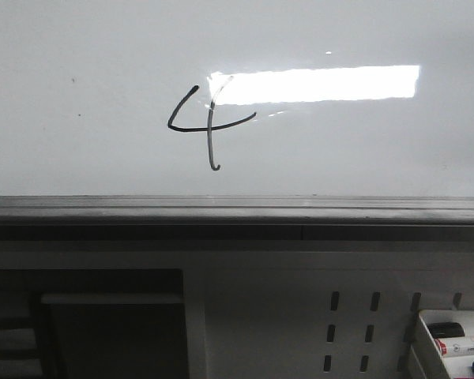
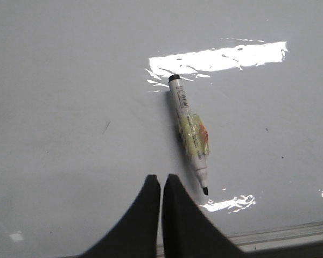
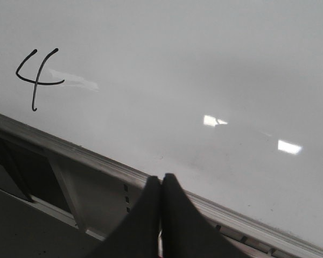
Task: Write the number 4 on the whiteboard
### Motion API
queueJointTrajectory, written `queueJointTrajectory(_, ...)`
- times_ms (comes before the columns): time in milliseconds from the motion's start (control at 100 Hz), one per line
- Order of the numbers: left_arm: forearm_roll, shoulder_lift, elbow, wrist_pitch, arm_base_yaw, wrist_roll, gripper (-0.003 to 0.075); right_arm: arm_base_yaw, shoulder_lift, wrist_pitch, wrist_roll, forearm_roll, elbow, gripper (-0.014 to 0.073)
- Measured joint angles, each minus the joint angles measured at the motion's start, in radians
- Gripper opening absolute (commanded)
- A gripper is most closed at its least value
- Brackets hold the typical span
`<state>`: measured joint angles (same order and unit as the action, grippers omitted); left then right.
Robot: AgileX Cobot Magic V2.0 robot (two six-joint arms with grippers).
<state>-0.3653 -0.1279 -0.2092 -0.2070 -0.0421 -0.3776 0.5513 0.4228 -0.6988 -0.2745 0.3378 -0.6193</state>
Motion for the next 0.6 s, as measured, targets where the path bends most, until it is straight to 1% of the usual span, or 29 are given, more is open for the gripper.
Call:
queueJointTrajectory(60, 0.042, 0.035, 0.046, 0.014, 0.000, 0.041, -0.0020, 0.000, 0.000, 0.000, 0.000, 0.000, 0.000, -0.0069)
queueJointTrajectory(190, 0.232, 0.100, 0.122, 0.041, 0.000, 0.273, -0.0020, 0.000, 0.000, 0.000, 0.000, 0.000, 0.000, -0.0069)
queueJointTrajectory(260, 0.306, 0.121, 0.166, 0.078, 0.000, 0.335, -0.0020, 0.000, 0.000, 0.000, 0.000, 0.000, 0.000, -0.0069)
queueJointTrajectory(360, 0.365, 0.132, 0.208, 0.154, 0.000, 0.366, -0.0020, 0.000, 0.000, 0.000, 0.000, 0.000, 0.000, -0.0069)
queueJointTrajectory(440, 0.365, 0.132, 0.208, 0.207, 0.000, 0.378, -0.0020, 0.000, 0.000, 0.000, 0.000, 0.000, 0.000, -0.0069)
queueJointTrajectory(600, 0.365, 0.132, 0.208, 0.207, 0.000, 0.378, -0.0020, 0.000, 0.000, 0.000, 0.000, 0.000, 0.000, -0.0069)
